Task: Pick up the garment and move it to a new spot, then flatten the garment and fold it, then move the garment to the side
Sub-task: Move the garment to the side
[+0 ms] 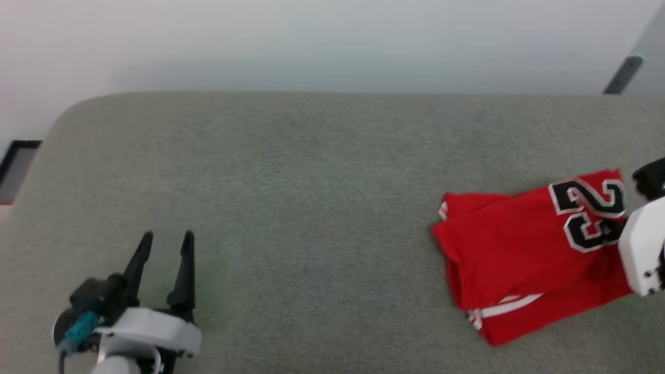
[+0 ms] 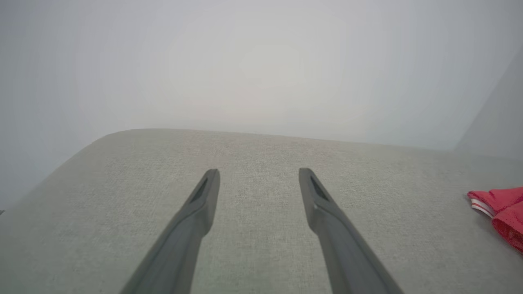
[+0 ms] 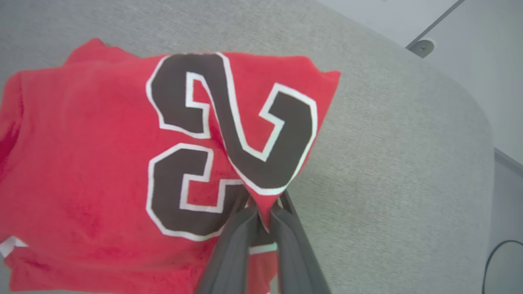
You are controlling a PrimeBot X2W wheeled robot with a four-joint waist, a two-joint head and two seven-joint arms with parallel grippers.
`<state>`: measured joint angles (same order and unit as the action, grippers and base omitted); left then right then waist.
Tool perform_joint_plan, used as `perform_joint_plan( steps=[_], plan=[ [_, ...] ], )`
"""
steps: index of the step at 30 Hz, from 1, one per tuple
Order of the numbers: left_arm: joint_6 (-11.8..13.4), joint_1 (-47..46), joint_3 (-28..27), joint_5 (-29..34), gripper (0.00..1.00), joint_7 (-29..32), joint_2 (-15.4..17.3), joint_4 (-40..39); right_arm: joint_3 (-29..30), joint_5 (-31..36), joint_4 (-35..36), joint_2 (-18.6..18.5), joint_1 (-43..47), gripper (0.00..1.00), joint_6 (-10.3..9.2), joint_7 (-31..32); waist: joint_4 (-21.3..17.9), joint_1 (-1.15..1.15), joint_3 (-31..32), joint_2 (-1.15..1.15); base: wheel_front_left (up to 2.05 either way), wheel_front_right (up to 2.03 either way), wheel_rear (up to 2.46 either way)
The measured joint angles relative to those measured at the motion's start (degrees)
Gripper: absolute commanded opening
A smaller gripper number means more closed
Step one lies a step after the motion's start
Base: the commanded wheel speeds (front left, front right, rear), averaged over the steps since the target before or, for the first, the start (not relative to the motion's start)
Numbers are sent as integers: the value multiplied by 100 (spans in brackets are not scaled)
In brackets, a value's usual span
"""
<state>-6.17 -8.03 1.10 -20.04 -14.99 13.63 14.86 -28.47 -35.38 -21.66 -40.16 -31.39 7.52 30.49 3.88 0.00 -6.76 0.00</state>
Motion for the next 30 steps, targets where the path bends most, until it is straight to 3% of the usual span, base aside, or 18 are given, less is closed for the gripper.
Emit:
perform_joint_plan(
  steps=[10,21,27,30],
  plan=[
    [-89,-902,559,151,100,-7,149,86,-458,21,-201,-789,-1011,0,1,-417,-653,0,-459,0,0,0,0],
    [-115,-1956,1249,191,100,-13,333,246,-1070,469,-818,-1466,-1993,0,1,-1403,-1150,0,-1226,0,0,0,0],
    [-121,-2378,1579,136,100,-13,442,281,-1215,805,-1447,-1508,-2358,0,1,-1778,-1296,0,-1665,0,0,0,0],
    [-121,-2530,1725,115,100,-13,463,307,-1204,953,-1837,-1339,-2469,0,1,-2024,-1329,0,-1871,0,0,0,0]
  ],
)
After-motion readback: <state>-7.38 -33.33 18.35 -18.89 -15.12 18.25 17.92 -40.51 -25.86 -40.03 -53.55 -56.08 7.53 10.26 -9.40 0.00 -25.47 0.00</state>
